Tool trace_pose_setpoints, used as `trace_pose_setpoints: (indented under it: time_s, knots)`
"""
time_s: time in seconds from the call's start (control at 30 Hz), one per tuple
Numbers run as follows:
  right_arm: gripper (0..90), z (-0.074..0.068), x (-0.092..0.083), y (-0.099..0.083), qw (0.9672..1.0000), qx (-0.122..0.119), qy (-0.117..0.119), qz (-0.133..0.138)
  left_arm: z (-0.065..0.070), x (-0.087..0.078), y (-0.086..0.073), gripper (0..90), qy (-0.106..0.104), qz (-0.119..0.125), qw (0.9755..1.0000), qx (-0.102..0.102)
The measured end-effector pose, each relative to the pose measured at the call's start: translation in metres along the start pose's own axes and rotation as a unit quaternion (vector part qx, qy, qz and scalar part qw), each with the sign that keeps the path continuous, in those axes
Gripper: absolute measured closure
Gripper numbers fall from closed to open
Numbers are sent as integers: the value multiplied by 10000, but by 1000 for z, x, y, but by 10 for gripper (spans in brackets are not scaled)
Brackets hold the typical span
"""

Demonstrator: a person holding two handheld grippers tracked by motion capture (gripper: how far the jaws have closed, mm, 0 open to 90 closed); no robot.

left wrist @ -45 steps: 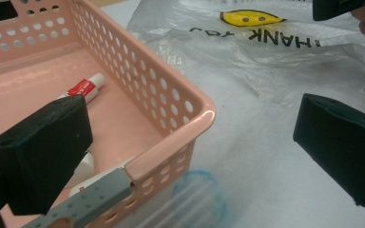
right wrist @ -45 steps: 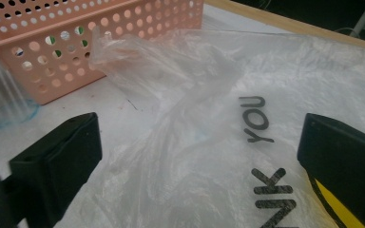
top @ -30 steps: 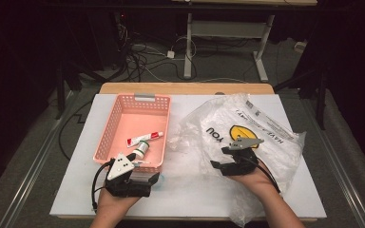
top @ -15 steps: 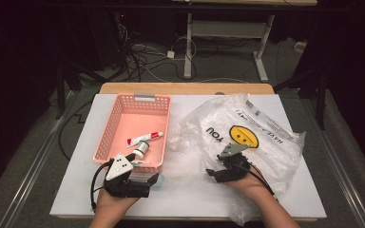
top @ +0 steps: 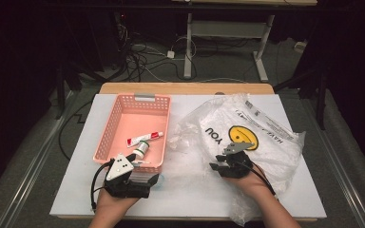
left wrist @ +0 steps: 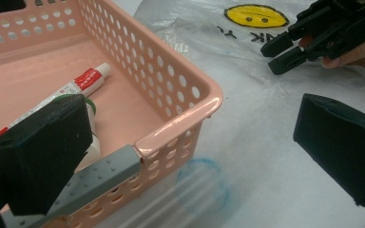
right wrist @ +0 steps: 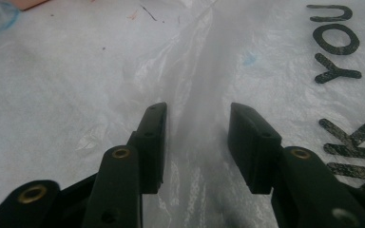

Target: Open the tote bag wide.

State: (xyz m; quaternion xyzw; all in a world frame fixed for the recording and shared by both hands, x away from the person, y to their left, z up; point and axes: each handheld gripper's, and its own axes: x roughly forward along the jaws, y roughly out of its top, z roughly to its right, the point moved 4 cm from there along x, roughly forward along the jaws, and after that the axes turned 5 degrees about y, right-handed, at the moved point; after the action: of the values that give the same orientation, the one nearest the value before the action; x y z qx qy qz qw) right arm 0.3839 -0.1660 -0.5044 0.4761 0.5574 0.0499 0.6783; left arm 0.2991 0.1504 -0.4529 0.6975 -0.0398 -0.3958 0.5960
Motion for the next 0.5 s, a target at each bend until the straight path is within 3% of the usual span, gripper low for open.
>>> trace_pose_setpoints:
  time_s: [0.5]
  knots:
    - [770,2,-9,0,9996,47,124,248,0,0,0,0,-12,11,10000,-3]
